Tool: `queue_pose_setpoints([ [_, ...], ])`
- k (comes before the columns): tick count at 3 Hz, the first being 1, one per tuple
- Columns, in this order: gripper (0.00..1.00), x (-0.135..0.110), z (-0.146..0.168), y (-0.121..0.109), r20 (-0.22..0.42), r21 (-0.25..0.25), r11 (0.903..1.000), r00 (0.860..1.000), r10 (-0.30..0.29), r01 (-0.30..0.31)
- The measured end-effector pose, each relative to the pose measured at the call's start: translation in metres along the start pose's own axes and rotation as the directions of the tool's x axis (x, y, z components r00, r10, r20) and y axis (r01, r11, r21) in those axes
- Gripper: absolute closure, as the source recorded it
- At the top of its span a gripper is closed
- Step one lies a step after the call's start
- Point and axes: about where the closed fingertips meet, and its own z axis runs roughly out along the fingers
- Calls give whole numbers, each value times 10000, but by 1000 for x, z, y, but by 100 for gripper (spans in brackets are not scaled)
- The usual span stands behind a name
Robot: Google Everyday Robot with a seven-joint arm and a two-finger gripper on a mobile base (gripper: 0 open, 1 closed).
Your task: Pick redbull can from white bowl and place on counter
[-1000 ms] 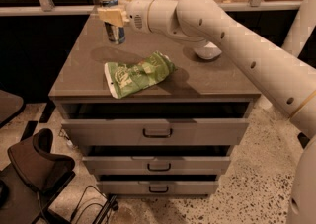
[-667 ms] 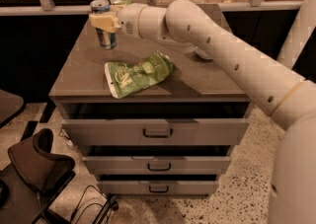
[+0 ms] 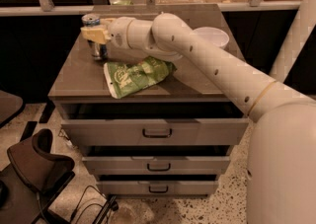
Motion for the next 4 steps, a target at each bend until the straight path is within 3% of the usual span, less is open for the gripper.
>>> queue_pose_setpoints([
  [1, 82, 0, 2, 2, 4, -38, 10000, 10000, 5, -5],
  [4, 13, 0, 9, 9, 4, -171, 9999, 10000, 13, -13],
])
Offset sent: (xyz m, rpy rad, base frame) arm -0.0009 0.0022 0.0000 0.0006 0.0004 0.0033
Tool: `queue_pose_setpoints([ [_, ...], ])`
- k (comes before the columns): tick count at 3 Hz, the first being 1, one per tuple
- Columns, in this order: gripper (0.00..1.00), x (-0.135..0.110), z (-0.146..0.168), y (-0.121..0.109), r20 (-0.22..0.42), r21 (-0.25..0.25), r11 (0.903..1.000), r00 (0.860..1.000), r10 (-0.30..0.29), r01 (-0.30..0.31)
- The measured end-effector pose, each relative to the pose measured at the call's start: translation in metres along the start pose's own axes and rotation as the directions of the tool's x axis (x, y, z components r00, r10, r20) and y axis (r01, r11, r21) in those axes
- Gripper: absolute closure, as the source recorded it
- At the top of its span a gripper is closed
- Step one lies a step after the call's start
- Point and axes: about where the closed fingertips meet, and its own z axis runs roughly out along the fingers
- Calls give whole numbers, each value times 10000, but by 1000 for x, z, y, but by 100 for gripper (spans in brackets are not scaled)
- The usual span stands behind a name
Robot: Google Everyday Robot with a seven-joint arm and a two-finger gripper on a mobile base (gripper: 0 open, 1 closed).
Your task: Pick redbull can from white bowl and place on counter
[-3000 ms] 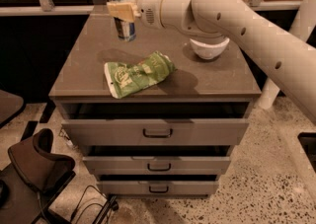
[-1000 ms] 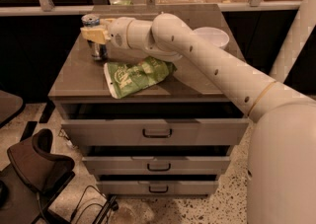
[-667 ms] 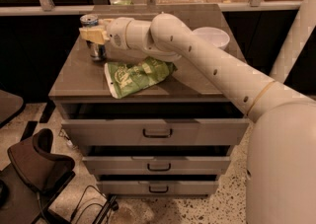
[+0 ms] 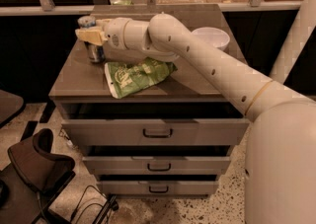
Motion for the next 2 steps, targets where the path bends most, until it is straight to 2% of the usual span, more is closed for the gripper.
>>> queue_pose_setpoints([
  [1, 0, 0, 2, 2, 0, -39, 10000, 10000, 3, -3],
  [2, 0, 0, 2, 2, 0, -40, 10000, 10000, 3, -3],
])
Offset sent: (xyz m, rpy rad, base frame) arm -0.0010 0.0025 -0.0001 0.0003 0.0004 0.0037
